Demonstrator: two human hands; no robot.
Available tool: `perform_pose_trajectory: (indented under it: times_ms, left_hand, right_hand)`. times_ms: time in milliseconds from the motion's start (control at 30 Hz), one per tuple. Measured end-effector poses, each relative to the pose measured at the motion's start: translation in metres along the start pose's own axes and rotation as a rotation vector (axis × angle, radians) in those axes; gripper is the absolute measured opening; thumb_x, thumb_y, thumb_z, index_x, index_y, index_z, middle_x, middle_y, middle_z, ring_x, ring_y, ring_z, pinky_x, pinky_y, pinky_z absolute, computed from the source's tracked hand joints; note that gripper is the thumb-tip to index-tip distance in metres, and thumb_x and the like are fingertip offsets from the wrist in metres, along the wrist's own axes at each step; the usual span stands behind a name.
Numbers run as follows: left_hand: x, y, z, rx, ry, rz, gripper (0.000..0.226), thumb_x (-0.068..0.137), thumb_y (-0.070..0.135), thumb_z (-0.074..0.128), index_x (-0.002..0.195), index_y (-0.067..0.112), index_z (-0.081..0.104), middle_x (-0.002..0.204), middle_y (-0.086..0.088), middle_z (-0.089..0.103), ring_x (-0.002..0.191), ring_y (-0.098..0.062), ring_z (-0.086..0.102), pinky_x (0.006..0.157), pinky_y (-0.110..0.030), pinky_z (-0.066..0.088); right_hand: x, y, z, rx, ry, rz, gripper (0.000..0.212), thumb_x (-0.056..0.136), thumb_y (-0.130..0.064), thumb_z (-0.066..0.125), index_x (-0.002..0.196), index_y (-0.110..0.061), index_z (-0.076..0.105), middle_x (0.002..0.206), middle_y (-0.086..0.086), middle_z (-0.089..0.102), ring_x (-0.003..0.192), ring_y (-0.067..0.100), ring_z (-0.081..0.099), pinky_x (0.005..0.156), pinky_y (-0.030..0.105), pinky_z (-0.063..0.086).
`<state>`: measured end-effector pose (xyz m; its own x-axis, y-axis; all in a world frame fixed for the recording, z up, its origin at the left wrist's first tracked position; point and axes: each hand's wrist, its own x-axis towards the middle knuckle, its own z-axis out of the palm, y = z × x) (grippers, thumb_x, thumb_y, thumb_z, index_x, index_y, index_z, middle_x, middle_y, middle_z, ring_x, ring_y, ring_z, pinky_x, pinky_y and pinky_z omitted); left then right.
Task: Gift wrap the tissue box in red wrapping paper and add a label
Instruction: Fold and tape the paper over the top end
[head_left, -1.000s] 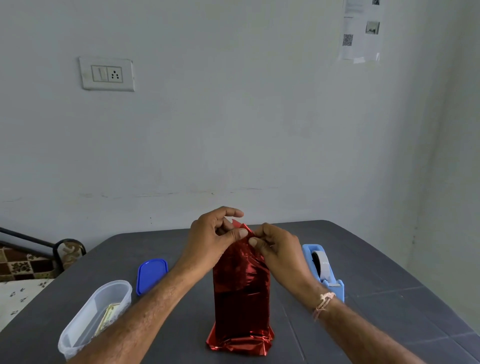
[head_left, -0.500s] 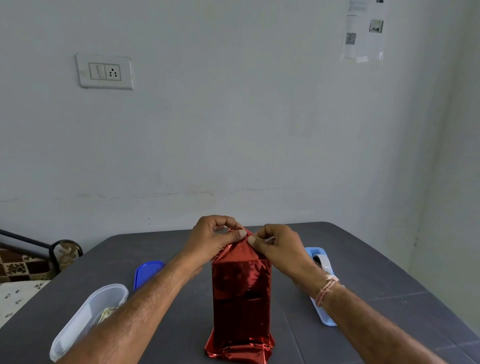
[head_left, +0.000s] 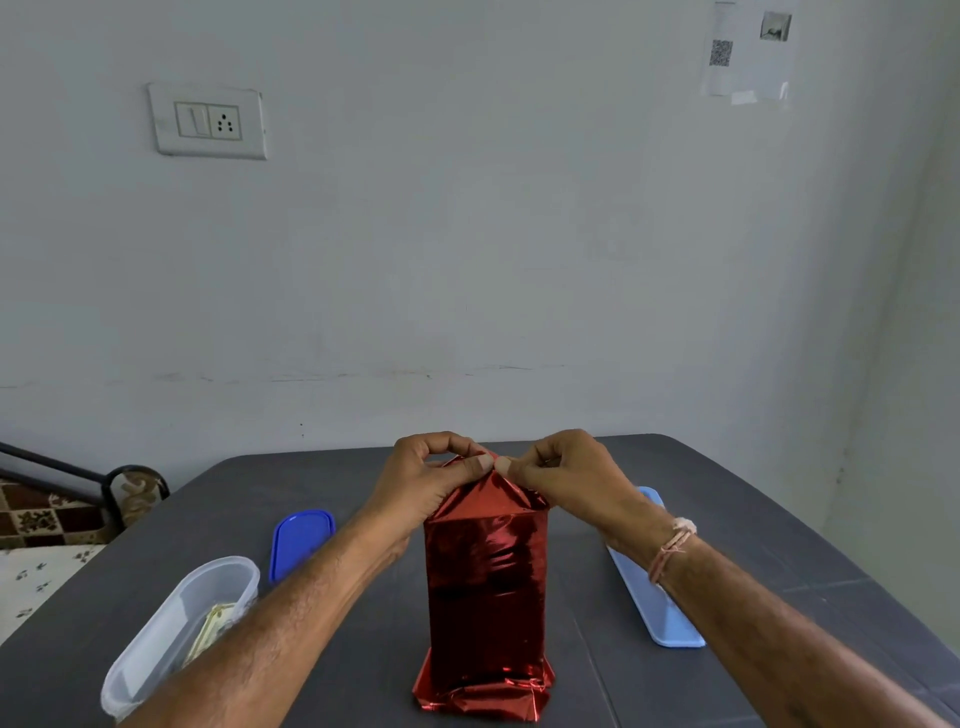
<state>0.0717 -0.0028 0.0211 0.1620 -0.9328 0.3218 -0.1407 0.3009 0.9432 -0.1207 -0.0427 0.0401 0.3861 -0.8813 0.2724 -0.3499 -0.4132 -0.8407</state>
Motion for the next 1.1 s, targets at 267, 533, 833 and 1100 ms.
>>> perform_pose_trajectory:
  times_ms: [267, 533, 833, 1100]
  left_hand:
    - [-0.004, -0.005, 0.005, -0.016, 0.033, -0.010, 0.011, 0.083, 0.015, 0.083, 0.091, 0.009, 0.079, 0.089, 0.003, 0.079, 0.081, -0.004, 0.074, 0.066, -0.008, 0.051]
    - [-0.001, -0.014, 0.002, 0.032, 0.083, -0.082, 0.025, 0.076, 0.020, 0.089, 0.098, 0.020, 0.077, 0.113, 0.000, 0.075, 0.102, -0.018, 0.073, 0.079, -0.025, 0.060]
    - [0.002, -0.021, 0.000, 0.065, 0.144, -0.151, 0.039, 0.074, 0.024, 0.091, 0.107, 0.022, 0.071, 0.120, -0.001, 0.066, 0.109, -0.018, 0.065, 0.076, -0.026, 0.054]
    - [0.000, -0.024, -0.005, -0.134, 0.143, -0.229, 0.053, 0.079, 0.037, 0.085, 0.121, 0.012, 0.065, 0.106, -0.006, 0.073, 0.093, -0.016, 0.072, 0.075, -0.026, 0.053]
  right_hand:
    - [0.006, -0.002, -0.006, -0.027, -0.136, 0.022, 0.036, 0.091, -0.031, 0.077, 0.071, -0.001, 0.071, 0.066, 0.005, 0.065, 0.063, 0.011, 0.058, 0.066, 0.024, 0.051]
    - [0.009, -0.002, -0.002, -0.103, -0.111, 0.002, 0.042, 0.091, -0.023, 0.076, 0.052, -0.019, 0.060, 0.048, -0.014, 0.052, 0.047, -0.001, 0.047, 0.050, 0.010, 0.040]
    - [0.011, -0.002, 0.004, -0.135, -0.078, -0.011, 0.032, 0.088, -0.033, 0.079, 0.068, -0.009, 0.073, 0.066, 0.003, 0.071, 0.059, 0.004, 0.060, 0.057, 0.016, 0.048]
    - [0.014, 0.000, 0.012, -0.136, -0.035, 0.061, 0.023, 0.086, -0.030, 0.081, 0.072, -0.012, 0.076, 0.070, -0.003, 0.074, 0.062, 0.000, 0.065, 0.058, 0.013, 0.047]
